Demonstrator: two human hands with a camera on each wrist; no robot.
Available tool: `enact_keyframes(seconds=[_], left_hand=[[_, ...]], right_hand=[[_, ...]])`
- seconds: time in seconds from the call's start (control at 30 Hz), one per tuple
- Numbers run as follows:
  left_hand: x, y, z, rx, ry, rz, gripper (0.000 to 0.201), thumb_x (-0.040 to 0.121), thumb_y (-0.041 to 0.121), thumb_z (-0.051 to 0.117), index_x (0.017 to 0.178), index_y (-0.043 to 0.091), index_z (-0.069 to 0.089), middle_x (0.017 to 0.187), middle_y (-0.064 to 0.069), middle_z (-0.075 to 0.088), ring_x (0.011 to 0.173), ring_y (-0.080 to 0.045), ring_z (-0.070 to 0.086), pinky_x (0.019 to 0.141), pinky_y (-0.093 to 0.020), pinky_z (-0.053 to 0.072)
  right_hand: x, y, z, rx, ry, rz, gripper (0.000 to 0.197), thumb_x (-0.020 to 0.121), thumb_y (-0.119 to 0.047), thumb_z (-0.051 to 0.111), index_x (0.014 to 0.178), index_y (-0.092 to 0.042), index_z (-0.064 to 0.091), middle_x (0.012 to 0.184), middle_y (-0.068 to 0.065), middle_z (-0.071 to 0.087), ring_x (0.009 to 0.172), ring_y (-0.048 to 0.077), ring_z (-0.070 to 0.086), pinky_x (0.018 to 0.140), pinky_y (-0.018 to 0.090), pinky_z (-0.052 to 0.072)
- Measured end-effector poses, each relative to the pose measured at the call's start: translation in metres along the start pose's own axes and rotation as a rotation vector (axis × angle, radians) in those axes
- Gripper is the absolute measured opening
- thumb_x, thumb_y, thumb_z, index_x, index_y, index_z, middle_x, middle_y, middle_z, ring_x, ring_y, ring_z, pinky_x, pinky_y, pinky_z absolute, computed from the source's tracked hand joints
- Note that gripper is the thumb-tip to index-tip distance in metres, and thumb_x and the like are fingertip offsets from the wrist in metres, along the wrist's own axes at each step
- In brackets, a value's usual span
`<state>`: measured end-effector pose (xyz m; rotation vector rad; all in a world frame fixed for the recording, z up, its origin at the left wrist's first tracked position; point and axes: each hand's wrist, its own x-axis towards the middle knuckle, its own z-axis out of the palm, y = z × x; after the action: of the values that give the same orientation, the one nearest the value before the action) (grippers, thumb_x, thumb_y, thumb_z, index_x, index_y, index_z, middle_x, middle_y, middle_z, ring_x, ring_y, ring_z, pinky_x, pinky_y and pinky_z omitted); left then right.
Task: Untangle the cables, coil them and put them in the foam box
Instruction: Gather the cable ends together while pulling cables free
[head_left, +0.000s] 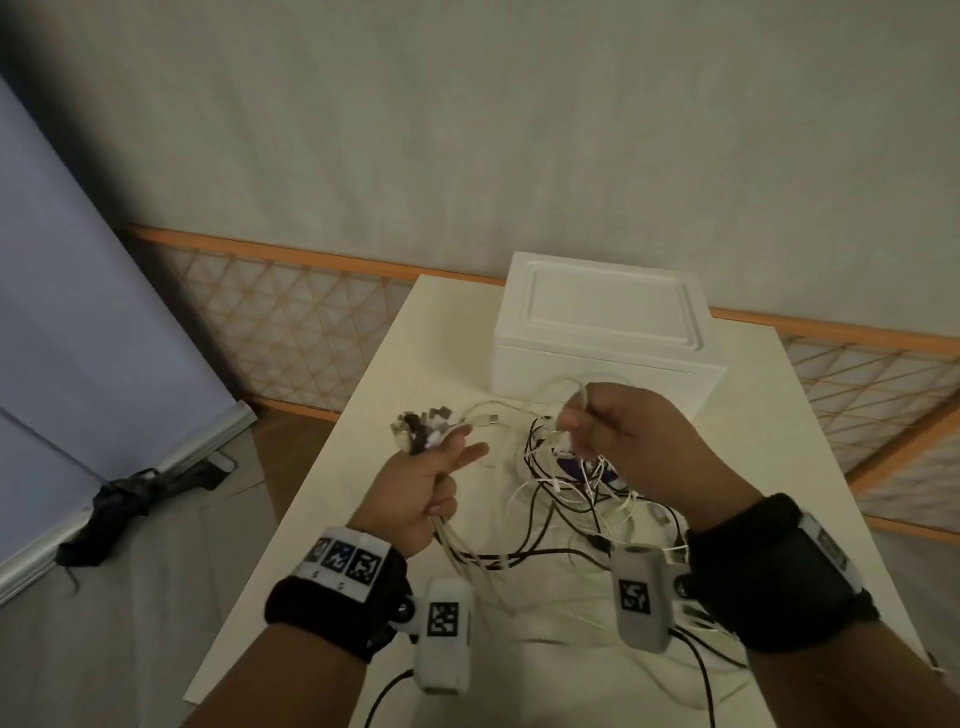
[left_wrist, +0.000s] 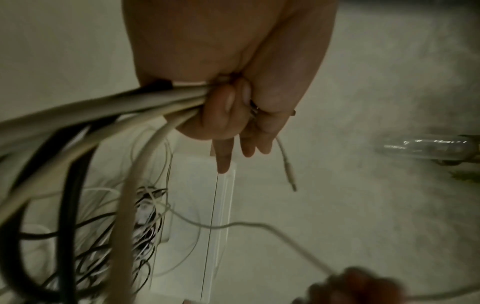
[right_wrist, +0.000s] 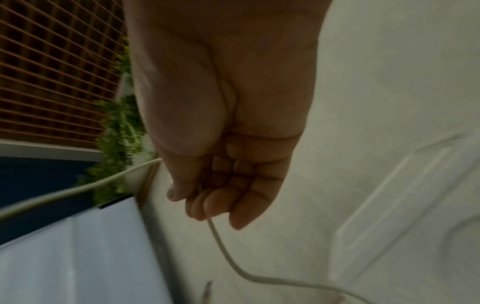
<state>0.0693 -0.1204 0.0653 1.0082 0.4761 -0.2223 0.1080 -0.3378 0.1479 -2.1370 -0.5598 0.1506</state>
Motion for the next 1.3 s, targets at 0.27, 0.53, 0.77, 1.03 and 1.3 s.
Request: enact_keyframes(seconds=[0.27, 0.53, 0.77, 1.03, 1.3], left_hand=[[-0.001, -0.018, 0.035, 0.036, -0.164, -0.022, 0.023, 0.087, -0.004, 0.051, 0.089, 0.010, 0.069, 0.077, -0.003, 0.068, 0.038, -0.005, 0.021, 0.046, -0.024, 0.011], [0.005, -0.016, 0.040, 0.233, -0.107, 0.261, 0.020, 0.072, 0.001, 0.074, 0.070, 0.020, 0.068, 0.058, 0.002, 0.052, 0.042, -0.009, 0.028, 0.044, -0.023, 0.018], [-0.001, -0.016, 0.052, 0.410, -0.124, 0.342, 0.031, 0.085, -0.001, 0.066, 0.063, 0.020, 0.062, 0.046, 0.012, 0.046, 0.036, -0.002, 0.034, 0.041, -0.015, 0.029], [0.010, 0.005, 0.045, 0.067, -0.070, 0.397, 0.019, 0.074, 0.024, 0.079, 0.086, 0.011, 0.073, 0.058, -0.009, 0.052, 0.042, -0.017, 0.032, 0.041, -0.021, 0.022], [0.022, -0.011, 0.054, 0.346, -0.151, 0.376, 0.018, 0.069, 0.023, 0.083, 0.074, 0.023, 0.066, 0.057, 0.009, 0.060, 0.043, -0.006, 0.051, 0.038, -0.018, 0.040]], right_hand=[[-0.003, -0.043, -0.002, 0.230, -0.164, -0.282, 0.021, 0.093, -0.022, 0.050, 0.082, -0.008, 0.061, 0.065, -0.004, 0.060, 0.061, 0.008, 0.058, 0.062, 0.018, 0.046], [0.004, -0.023, 0.006, 0.474, -0.159, -0.246, 0.019, 0.094, -0.016, 0.047, 0.086, -0.006, 0.061, 0.064, 0.000, 0.061, 0.060, 0.013, 0.060, 0.062, 0.018, 0.047], [0.011, -0.025, 0.013, 0.597, -0.133, -0.248, 0.021, 0.093, -0.028, 0.052, 0.085, -0.012, 0.063, 0.066, 0.006, 0.060, 0.061, 0.017, 0.057, 0.062, 0.027, 0.048], [0.013, 0.039, 0.032, 0.138, -0.272, 0.059, 0.063, 0.073, -0.036, 0.078, 0.129, -0.031, 0.049, 0.116, -0.014, 0.056, 0.099, 0.007, 0.058, 0.079, 0.014, 0.047], [0.027, 0.008, 0.023, 0.121, 0.126, -0.023, 0.019, 0.098, -0.016, 0.044, 0.084, -0.018, 0.057, 0.069, -0.005, 0.060, 0.062, 0.006, 0.059, 0.061, 0.021, 0.049]])
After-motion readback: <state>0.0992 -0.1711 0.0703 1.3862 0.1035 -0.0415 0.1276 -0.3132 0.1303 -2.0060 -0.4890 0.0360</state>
